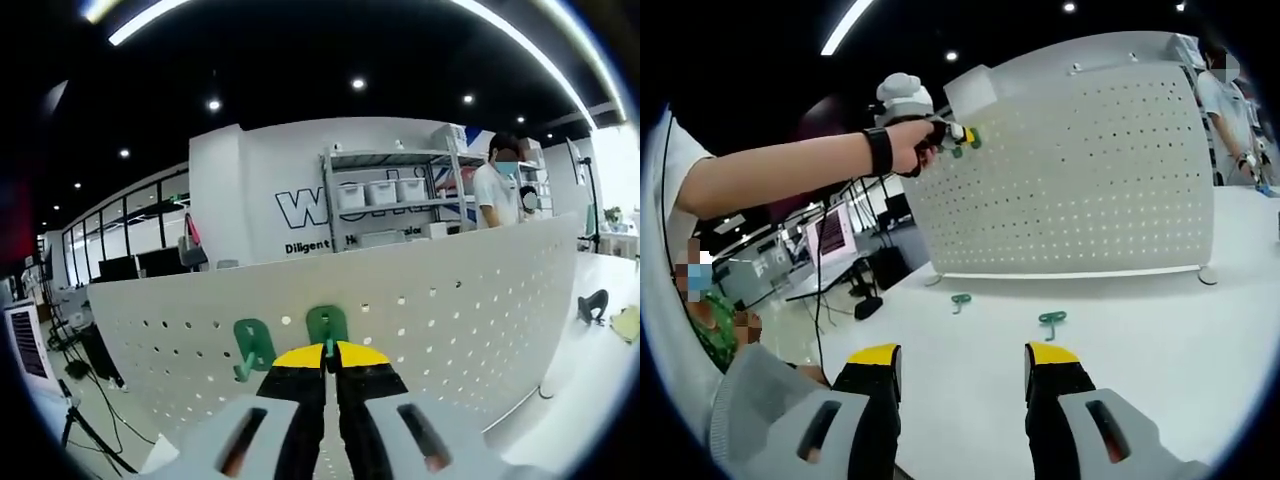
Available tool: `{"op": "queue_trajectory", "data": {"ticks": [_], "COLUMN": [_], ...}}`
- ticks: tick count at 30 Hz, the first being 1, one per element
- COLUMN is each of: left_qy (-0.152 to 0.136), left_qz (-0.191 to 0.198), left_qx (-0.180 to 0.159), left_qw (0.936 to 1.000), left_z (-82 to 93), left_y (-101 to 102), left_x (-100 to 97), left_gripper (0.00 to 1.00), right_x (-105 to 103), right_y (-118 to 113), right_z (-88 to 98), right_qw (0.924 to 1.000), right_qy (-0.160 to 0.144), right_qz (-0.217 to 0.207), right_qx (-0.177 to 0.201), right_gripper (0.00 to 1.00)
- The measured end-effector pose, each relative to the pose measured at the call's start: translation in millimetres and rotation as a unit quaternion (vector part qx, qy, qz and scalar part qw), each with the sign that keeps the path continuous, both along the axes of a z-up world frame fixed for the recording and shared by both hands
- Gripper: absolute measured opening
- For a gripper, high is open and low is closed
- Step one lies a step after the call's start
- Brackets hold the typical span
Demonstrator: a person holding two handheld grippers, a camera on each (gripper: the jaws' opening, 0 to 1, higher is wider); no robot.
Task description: Insert the hook assembly into the mounting plate slot until the hook locks in place.
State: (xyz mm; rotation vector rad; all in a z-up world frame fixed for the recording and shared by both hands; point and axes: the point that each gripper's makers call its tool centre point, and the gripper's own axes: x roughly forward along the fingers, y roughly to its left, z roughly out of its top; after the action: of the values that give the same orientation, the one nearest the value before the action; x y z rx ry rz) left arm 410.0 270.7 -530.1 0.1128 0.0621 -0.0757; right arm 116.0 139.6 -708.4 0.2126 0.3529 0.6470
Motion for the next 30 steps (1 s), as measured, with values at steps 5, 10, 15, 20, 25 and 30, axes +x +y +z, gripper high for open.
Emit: {"op": "queue_trajectory", "data": {"ticks": [5, 10, 15, 20, 25, 30], "left_qy": [-0.007, -0.003, -0.009, -0.013, -0.01, -0.023], "left_qz": [0.001, -0.004, 0.0, -0.006, -0.012, -0.015], "left_qx": [-0.006, 0.0, -0.01, -0.006, -0.013, -0.006], "left_qw": [1.0, 1.0, 0.9999, 0.9999, 0.9998, 0.9996], "left_z": [0.9, 1.5, 1.6, 2.1, 2.1, 2.3], "left_y": [0.5, 0.5, 0.5, 0.4, 0.7, 0.1], "left_x": [3.4, 3.1, 1.3, 2.3, 3.1, 4.6], "left_gripper": [0.02, 0.02, 0.02, 0.02, 0.02, 0.02], "right_x": [0.7, 0.7, 1.0, 1.6, 1.2, 1.0], "right_y": [-1.2, -0.6, -1.5, -3.4, -0.5, 0.2], "right_z": [0.5, 0.4, 0.5, 0.8, -0.9, -1.3], "right_qw": [1.0, 1.0, 1.0, 1.0, 1.0, 1.0], "right_qy": [0.0, -0.001, -0.001, 0.0, 0.002, 0.002], "right_qz": [-0.003, -0.002, -0.003, -0.006, -0.001, 0.0], "right_qx": [0.0, 0.0, 0.0, 0.003, 0.0, -0.001], "right_gripper": [0.49, 0.49, 0.49, 0.49, 0.49, 0.49]}}
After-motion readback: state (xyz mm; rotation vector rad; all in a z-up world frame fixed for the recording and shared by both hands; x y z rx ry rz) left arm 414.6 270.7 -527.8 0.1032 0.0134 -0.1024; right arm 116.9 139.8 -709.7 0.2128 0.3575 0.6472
